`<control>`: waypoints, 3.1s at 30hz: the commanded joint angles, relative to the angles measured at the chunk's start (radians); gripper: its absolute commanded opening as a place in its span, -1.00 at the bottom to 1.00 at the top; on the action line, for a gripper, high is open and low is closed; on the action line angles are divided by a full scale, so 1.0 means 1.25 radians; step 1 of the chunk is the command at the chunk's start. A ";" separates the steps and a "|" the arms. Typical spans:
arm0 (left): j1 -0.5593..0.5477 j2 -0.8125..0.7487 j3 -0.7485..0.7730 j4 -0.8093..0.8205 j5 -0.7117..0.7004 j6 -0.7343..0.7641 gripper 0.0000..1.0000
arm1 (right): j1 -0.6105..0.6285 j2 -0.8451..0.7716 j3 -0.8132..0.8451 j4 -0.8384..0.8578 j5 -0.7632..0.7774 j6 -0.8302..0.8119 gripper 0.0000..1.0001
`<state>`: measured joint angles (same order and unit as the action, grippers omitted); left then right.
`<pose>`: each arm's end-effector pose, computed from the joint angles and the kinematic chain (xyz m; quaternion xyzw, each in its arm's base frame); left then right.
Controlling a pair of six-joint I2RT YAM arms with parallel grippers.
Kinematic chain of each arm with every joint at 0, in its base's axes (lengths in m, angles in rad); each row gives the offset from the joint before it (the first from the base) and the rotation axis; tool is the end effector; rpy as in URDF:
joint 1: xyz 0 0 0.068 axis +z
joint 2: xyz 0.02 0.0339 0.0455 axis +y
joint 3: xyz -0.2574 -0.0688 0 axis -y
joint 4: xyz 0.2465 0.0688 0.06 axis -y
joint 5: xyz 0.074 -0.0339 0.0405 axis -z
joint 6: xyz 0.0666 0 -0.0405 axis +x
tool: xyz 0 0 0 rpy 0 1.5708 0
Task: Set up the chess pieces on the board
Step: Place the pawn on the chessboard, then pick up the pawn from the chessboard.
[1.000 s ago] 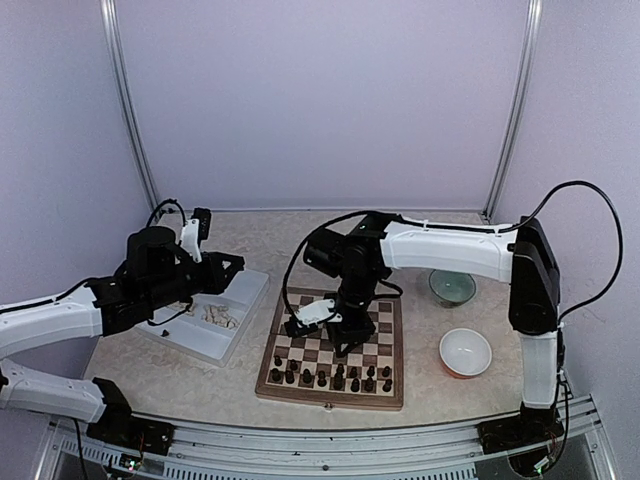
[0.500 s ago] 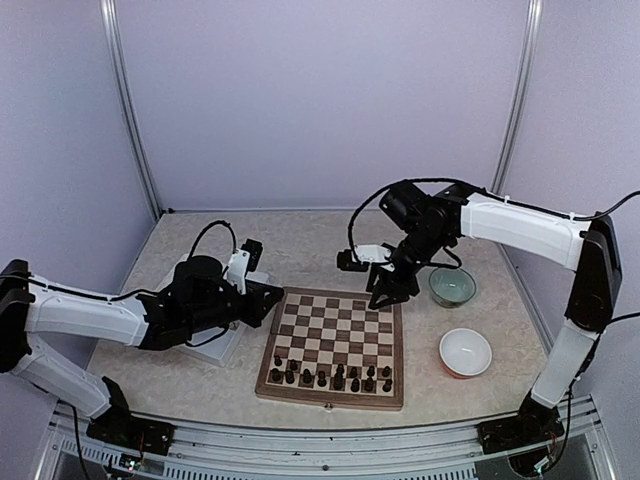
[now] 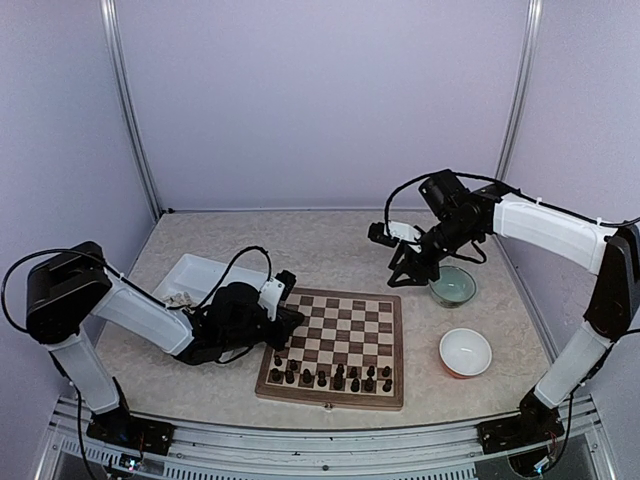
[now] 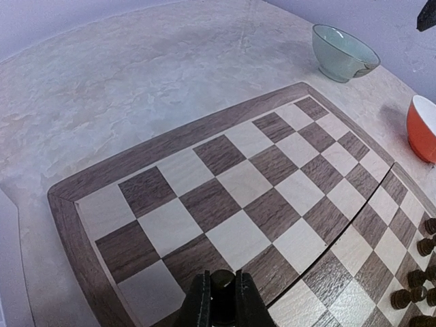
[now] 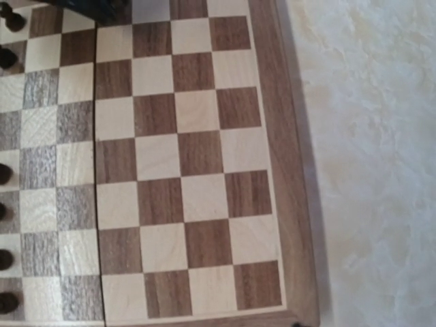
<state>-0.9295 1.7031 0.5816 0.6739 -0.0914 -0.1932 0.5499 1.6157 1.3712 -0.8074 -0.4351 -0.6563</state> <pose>0.2092 -0.2701 0.1119 0.2816 0.7976 -0.2505 0.4709 0.2853 0.2078 0.2525 -0.5809 0.7458 0.1950 0.2612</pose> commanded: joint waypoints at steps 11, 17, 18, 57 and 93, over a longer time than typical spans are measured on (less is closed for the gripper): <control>-0.007 0.053 0.058 -0.079 -0.044 -0.013 -0.82 | -0.003 -0.007 -0.022 0.028 -0.048 0.009 -0.08; -0.011 0.023 0.053 -0.118 -0.028 -0.023 -0.66 | -0.003 -0.024 -0.041 0.037 -0.048 0.008 -0.07; -0.013 0.015 0.051 -0.126 -0.027 -0.023 -0.63 | -0.003 -0.027 -0.046 0.039 -0.047 0.008 -0.07; -0.022 0.057 0.385 -0.765 -0.058 -0.183 -0.55 | -0.122 -0.173 -0.333 0.289 -0.146 0.021 -0.05; -0.113 -0.005 0.432 -0.809 -0.001 -0.116 -0.88 | -0.122 -0.140 -0.334 0.279 -0.154 0.012 -0.06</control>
<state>-1.0161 1.7599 1.0843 -0.3092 -0.1593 -0.3889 0.4080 1.4250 0.9672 -0.4614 -0.6113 -0.6353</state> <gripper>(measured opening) 0.105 0.473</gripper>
